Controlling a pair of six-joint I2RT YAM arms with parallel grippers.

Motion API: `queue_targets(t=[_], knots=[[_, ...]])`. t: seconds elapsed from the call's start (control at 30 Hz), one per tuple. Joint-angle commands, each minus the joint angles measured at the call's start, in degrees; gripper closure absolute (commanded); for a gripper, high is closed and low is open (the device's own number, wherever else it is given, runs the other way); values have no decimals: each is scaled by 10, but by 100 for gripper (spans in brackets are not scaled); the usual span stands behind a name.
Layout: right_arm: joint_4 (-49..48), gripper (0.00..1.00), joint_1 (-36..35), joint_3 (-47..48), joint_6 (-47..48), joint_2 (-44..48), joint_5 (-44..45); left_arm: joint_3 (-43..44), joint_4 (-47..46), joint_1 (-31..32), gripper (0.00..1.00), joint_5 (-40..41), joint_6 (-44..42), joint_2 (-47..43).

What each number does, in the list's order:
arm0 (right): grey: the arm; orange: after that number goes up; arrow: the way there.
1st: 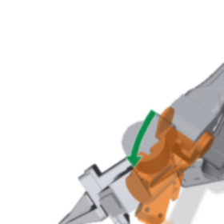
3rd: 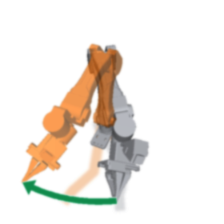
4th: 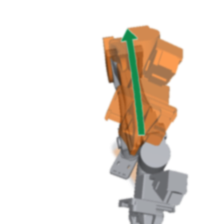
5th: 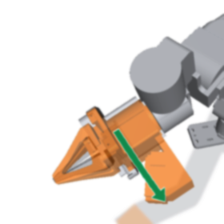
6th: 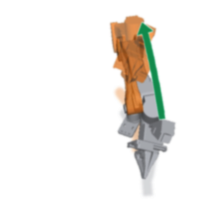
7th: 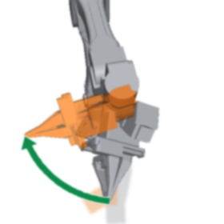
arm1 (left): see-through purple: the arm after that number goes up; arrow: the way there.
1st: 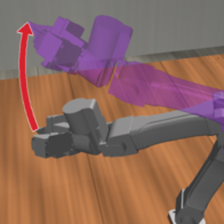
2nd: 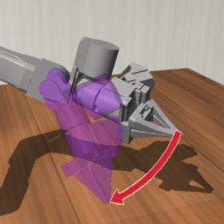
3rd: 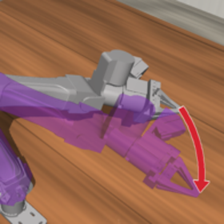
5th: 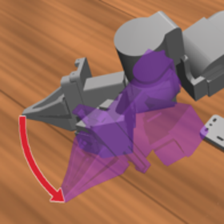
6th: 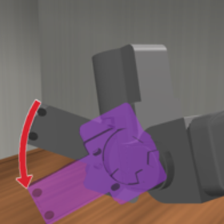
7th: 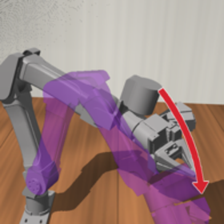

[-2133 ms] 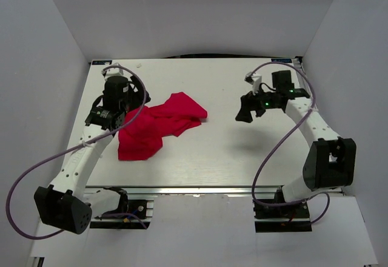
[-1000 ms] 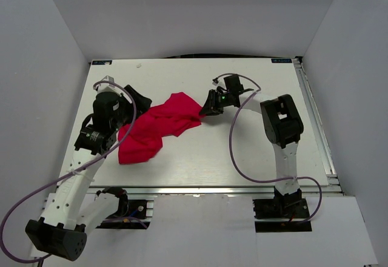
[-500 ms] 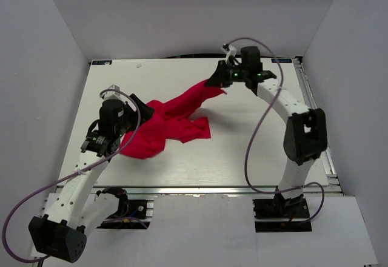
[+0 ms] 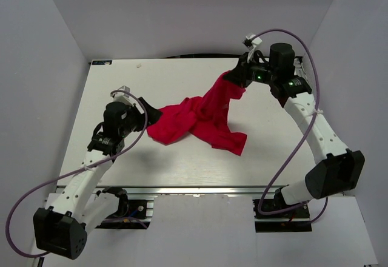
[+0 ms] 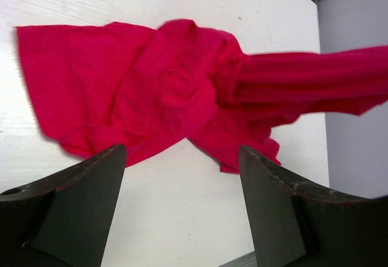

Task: Fold and stack the t-shirts
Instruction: Flatten out the tshirt

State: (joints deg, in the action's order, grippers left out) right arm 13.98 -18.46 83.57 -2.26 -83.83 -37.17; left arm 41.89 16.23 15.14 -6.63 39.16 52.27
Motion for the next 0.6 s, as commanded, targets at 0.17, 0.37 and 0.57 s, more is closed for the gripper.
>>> queue_targets(t=[0.17, 0.37, 0.57], knots=[[4, 100, 7, 34, 103, 94, 3, -22, -109, -2, 19, -100, -27, 28], [-23, 100, -6, 150, 68, 61, -49, -11, -104, -2, 18, -71, -42, -1], [-61, 100, -26, 275, 40, 33, -61, -9, -125, -2, 18, -65, -37, -27]])
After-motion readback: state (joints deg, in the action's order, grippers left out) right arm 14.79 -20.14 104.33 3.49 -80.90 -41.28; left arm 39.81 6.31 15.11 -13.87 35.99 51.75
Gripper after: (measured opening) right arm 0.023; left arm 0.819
